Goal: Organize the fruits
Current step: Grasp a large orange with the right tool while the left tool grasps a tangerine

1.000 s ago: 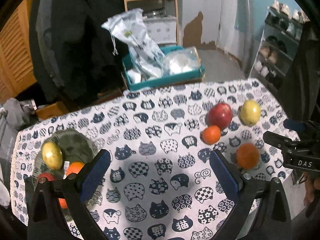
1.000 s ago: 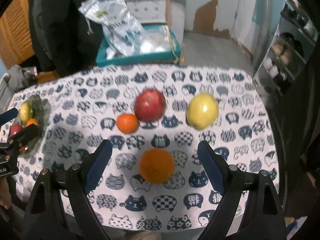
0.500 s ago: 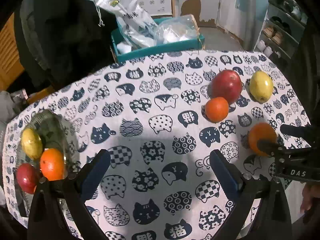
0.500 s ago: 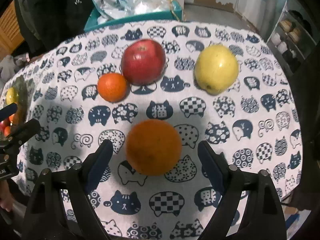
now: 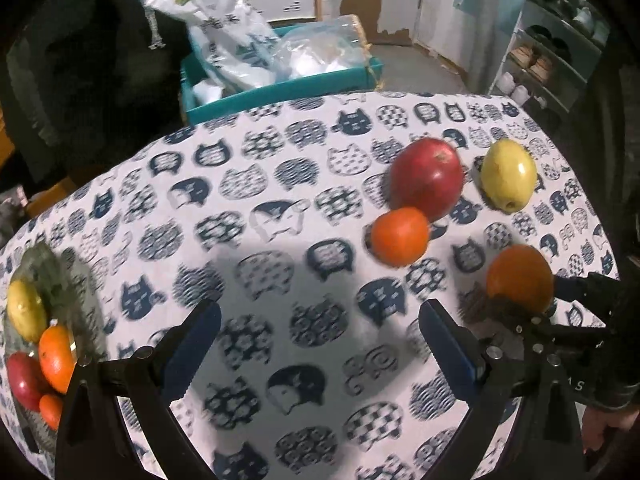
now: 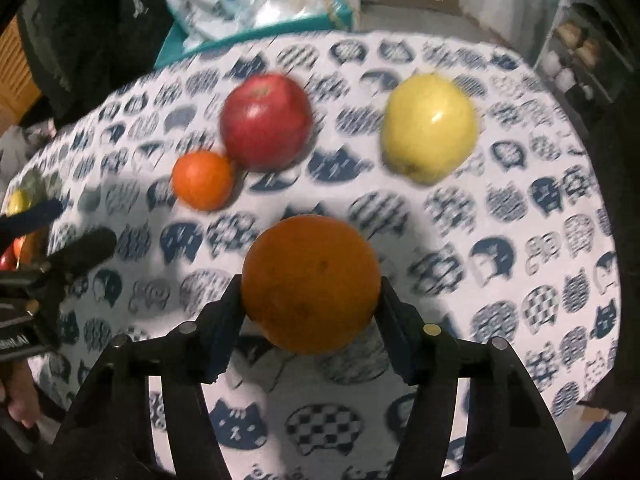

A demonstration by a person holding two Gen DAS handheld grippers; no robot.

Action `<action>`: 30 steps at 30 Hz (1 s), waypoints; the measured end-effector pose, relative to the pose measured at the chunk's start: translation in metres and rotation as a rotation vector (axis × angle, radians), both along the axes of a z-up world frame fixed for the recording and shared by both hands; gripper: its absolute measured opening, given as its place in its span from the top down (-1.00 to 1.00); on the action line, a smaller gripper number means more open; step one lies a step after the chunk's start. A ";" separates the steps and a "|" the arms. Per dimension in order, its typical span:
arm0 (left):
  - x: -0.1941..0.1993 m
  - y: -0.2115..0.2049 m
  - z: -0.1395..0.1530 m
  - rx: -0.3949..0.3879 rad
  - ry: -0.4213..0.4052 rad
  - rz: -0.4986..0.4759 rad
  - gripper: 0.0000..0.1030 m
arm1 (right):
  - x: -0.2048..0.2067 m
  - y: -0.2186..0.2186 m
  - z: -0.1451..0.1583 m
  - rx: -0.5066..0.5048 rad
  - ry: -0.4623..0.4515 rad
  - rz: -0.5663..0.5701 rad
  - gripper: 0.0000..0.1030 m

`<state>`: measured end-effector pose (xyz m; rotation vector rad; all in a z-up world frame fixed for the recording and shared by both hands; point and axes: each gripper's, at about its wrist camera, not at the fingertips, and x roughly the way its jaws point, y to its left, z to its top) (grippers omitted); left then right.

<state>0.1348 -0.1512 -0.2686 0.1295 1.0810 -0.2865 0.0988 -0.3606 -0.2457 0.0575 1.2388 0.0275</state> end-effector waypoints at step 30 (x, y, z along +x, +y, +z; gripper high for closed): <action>0.050 -0.045 -0.044 -0.129 0.138 0.013 -0.26 | 0.028 -0.040 -0.001 0.017 -0.052 -0.119 -0.21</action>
